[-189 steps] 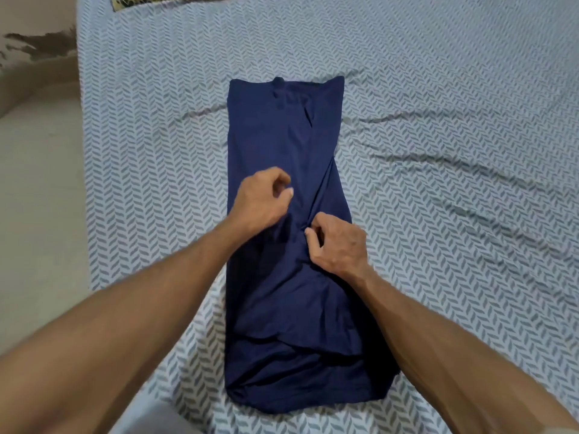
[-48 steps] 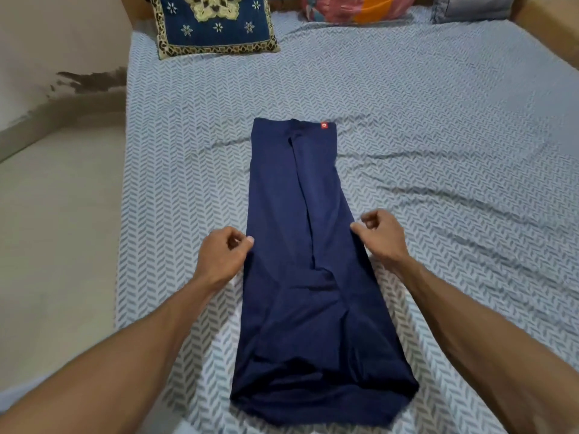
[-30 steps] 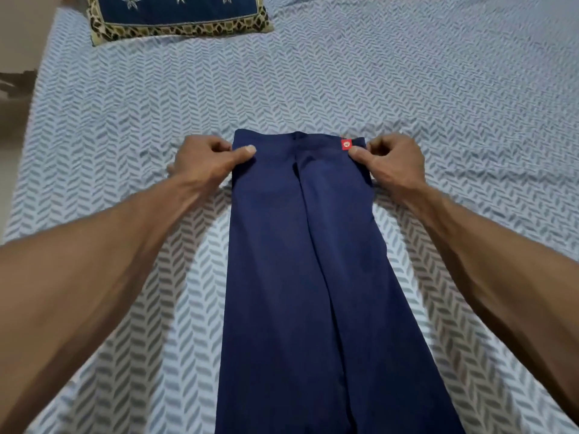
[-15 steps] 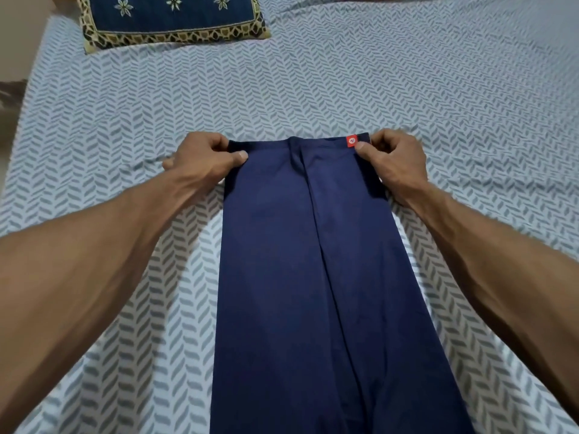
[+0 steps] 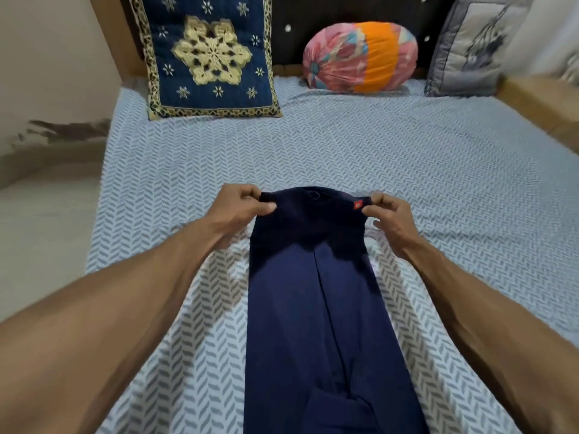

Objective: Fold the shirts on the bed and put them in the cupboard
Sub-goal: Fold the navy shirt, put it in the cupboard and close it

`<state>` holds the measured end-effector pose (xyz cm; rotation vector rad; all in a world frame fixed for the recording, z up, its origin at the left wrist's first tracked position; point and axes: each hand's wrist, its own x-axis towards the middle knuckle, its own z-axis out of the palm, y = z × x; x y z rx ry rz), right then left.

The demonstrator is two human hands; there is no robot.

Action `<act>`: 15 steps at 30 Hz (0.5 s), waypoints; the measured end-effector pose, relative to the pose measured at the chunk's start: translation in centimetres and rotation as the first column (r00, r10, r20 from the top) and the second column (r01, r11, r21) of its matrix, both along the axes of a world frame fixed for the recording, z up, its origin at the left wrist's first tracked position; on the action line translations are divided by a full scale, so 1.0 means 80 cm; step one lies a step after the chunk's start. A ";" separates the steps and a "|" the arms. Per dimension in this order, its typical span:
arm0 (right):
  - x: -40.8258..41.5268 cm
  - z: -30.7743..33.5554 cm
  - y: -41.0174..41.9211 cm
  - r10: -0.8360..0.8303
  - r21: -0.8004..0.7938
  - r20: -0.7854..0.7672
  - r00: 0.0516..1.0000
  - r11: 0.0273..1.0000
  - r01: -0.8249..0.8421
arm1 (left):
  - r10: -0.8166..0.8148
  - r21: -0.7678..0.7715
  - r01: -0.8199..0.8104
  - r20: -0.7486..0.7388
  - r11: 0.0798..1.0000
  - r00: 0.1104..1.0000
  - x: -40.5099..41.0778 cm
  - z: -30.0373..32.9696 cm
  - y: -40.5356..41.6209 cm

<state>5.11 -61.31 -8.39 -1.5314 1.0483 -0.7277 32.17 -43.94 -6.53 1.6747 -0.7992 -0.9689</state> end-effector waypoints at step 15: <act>-0.172 -0.047 0.140 0.233 -0.043 -0.288 0.929 0.966 -0.256 | -0.297 0.227 0.237 0.287 0.945 0.911 -0.087 -0.037 0.189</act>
